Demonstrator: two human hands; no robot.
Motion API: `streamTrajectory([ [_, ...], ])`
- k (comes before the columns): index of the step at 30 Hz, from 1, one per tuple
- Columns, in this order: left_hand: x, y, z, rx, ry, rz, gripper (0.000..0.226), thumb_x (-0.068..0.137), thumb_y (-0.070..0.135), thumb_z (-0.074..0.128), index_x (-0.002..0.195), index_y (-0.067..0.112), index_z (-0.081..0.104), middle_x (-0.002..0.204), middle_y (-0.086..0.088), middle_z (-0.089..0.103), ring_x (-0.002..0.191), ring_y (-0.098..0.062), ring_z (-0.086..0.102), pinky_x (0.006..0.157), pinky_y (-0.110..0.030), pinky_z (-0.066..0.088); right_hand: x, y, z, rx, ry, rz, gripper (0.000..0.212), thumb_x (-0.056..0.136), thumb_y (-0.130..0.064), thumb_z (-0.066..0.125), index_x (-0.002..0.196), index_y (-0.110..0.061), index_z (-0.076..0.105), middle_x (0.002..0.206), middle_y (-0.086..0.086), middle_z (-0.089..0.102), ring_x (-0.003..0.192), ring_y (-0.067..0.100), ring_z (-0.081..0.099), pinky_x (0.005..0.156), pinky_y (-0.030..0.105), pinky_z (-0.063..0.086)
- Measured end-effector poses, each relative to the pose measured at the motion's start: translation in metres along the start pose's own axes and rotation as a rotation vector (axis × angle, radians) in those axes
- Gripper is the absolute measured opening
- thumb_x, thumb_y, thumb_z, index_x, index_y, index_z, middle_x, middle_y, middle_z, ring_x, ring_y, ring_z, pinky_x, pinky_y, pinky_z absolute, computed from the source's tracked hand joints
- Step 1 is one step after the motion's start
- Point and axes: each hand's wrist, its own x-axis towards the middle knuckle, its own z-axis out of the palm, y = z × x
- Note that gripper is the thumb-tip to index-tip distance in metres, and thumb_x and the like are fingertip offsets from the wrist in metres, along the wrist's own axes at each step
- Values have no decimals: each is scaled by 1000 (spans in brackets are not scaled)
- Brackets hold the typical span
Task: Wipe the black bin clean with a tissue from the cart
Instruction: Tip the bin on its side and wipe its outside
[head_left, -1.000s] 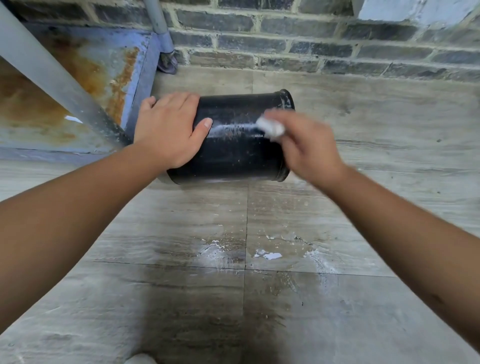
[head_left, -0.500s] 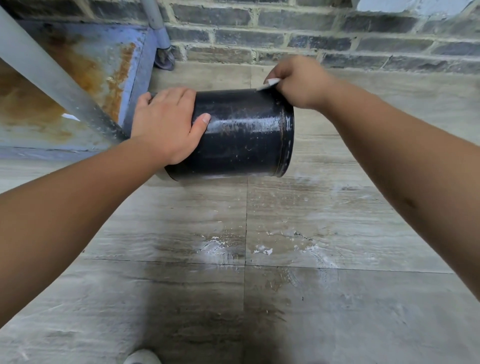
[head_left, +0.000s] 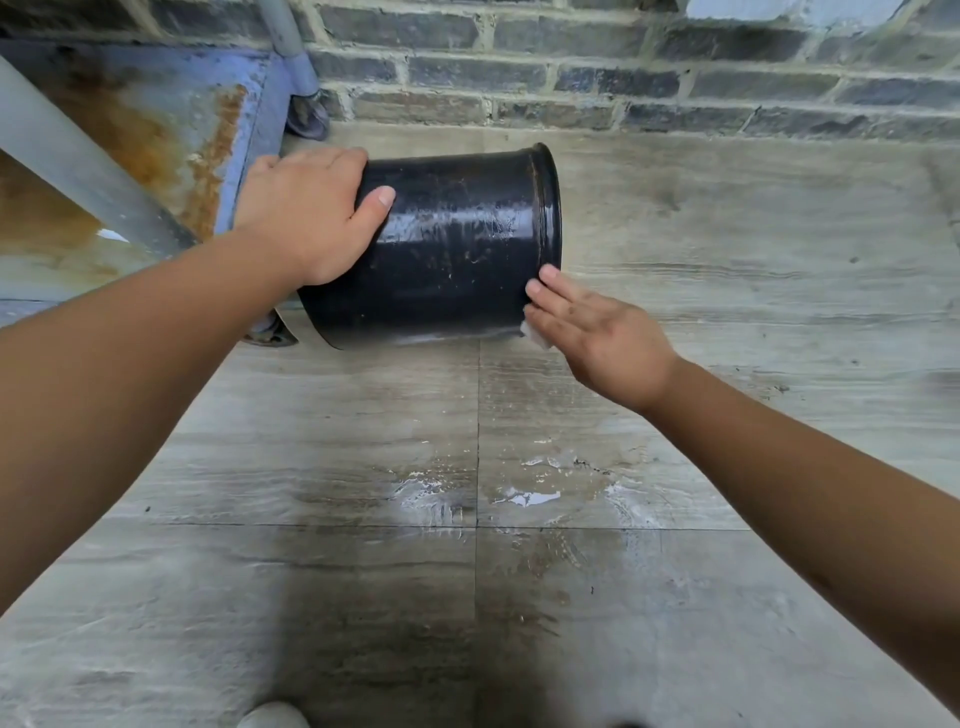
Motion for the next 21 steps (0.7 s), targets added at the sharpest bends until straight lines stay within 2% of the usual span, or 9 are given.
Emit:
streamTrajectory([
  [2,2,-1,0,-7,-9,-10,63,93,58,19,125,10,45,122,-19,59,111,-39,54,89,-52,38,-10,6,10,-68,-33,-55,42,87,8,48,126,-3,61,139,14,55,133,29,46,99,37,46],
  [4,2,-3,0,-33,4,-28,63,94,57,25,131,9,41,123,-22,58,113,-40,53,92,-52,37,-16,7,18,-85,-85,-97,46,82,12,58,126,-1,60,140,15,53,134,30,46,99,37,47],
  [6,-1,-2,-1,-65,75,-21,59,93,56,33,125,8,45,121,-21,54,112,-40,49,92,-54,38,-25,3,23,-48,-147,-88,51,77,14,65,126,0,60,141,16,53,133,32,46,90,39,53],
  [9,-4,1,-2,-3,146,12,53,95,54,35,115,8,52,112,-20,53,103,-40,48,83,-53,39,-36,-10,20,84,-170,60,54,74,18,65,124,-2,62,144,19,48,133,35,45,73,42,61],
  [11,-8,-1,-4,17,114,31,54,95,55,32,118,10,52,114,-17,56,103,-39,52,85,-53,39,-32,-19,14,185,-114,163,46,81,14,63,124,-1,62,142,23,49,132,38,47,77,48,60],
  [13,-18,-7,-4,6,71,68,55,93,55,32,127,14,45,128,-12,55,115,-36,51,96,-59,36,-21,-25,3,264,3,204,35,89,6,58,123,1,63,134,24,56,125,40,54,90,52,55],
  [16,-36,-14,4,50,43,85,59,95,51,36,145,19,30,153,-10,33,140,-30,31,105,-67,24,12,-27,-17,256,190,168,33,93,1,53,124,2,62,128,20,62,123,37,56,105,47,45],
  [19,-41,-10,3,17,52,2,63,94,54,35,148,22,29,145,-19,35,130,-40,34,100,-63,34,64,-23,-28,202,342,129,32,92,3,57,123,1,64,127,20,63,124,39,55,107,44,43],
  [21,-38,-9,1,19,37,-12,63,95,53,35,149,22,28,144,-18,36,127,-39,35,95,-60,40,97,-16,-28,171,376,174,34,91,6,56,124,1,63,129,20,62,126,40,52,105,46,45],
])
